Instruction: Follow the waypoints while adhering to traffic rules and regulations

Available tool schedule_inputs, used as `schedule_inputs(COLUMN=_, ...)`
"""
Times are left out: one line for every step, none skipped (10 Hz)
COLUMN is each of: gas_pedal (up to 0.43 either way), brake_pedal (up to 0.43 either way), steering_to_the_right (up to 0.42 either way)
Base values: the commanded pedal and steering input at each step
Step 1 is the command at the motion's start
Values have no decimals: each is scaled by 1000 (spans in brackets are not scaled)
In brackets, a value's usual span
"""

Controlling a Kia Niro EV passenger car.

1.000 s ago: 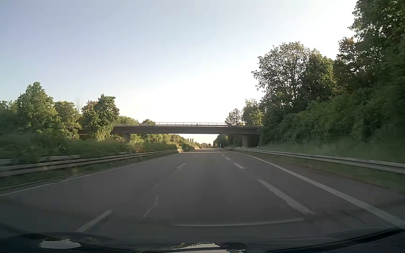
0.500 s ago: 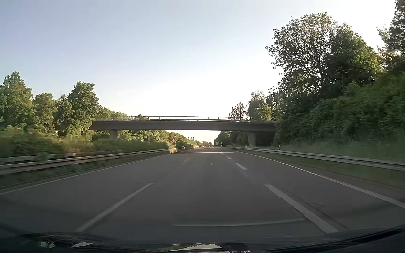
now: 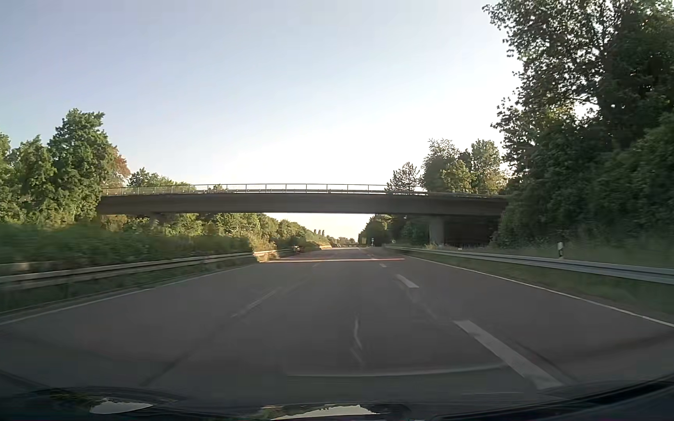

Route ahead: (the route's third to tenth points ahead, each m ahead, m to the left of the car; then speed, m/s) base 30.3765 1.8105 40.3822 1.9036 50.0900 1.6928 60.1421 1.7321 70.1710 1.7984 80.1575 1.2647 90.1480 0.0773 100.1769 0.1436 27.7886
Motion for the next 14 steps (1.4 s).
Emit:
schedule_inputs(gas_pedal=370, brake_pedal=0, steering_to_the_right=-1)
schedule_inputs(gas_pedal=370, brake_pedal=0, steering_to_the_right=-2)
schedule_inputs(gas_pedal=370, brake_pedal=0, steering_to_the_right=-1)
schedule_inputs(gas_pedal=370, brake_pedal=0, steering_to_the_right=-2)
schedule_inputs(gas_pedal=370, brake_pedal=0, steering_to_the_right=-2)
schedule_inputs(gas_pedal=370, brake_pedal=0, steering_to_the_right=-2)
schedule_inputs(gas_pedal=370, brake_pedal=0, steering_to_the_right=-1)
schedule_inputs(gas_pedal=370, brake_pedal=0, steering_to_the_right=-1)
schedule_inputs(gas_pedal=370, brake_pedal=0, steering_to_the_right=0)
schedule_inputs(gas_pedal=370, brake_pedal=0, steering_to_the_right=1)
schedule_inputs(gas_pedal=370, brake_pedal=0, steering_to_the_right=0)
schedule_inputs(gas_pedal=370, brake_pedal=0, steering_to_the_right=0)
schedule_inputs(gas_pedal=370, brake_pedal=0, steering_to_the_right=1)
schedule_inputs(gas_pedal=370, brake_pedal=0, steering_to_the_right=1)
